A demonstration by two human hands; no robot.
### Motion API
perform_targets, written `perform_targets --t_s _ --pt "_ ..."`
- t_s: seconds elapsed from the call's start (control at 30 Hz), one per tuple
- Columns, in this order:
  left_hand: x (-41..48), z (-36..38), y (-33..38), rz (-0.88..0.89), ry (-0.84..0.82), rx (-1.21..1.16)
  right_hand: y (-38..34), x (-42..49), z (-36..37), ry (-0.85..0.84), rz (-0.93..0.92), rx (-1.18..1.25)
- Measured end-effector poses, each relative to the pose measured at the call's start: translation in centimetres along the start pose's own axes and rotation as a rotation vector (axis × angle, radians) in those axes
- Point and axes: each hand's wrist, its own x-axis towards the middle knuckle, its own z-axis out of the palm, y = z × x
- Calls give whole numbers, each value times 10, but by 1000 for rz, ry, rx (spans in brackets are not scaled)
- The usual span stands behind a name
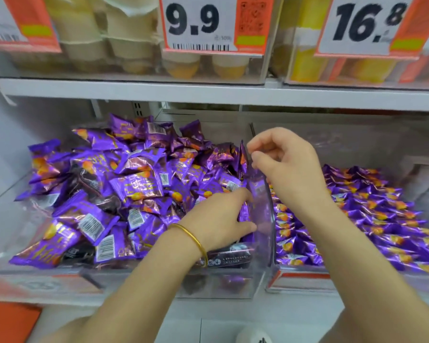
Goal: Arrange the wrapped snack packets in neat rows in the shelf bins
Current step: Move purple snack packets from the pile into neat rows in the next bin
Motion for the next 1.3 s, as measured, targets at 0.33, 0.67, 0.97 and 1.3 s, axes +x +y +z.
perform_targets --t_s 0.33,0.67,0.97,1.3 --pt "2 -2 -5 -15 -146 -248 -4 3 8 13 -5 47" --pt "5 0 -2 -48 -142 -352 -2 -1 1 7 20 64" --pt "12 3 -1 -76 -150 -234 0 -3 1 8 28 85" --pt "10 10 -6 -40 -16 -320 0 -3 1 10 26 55"
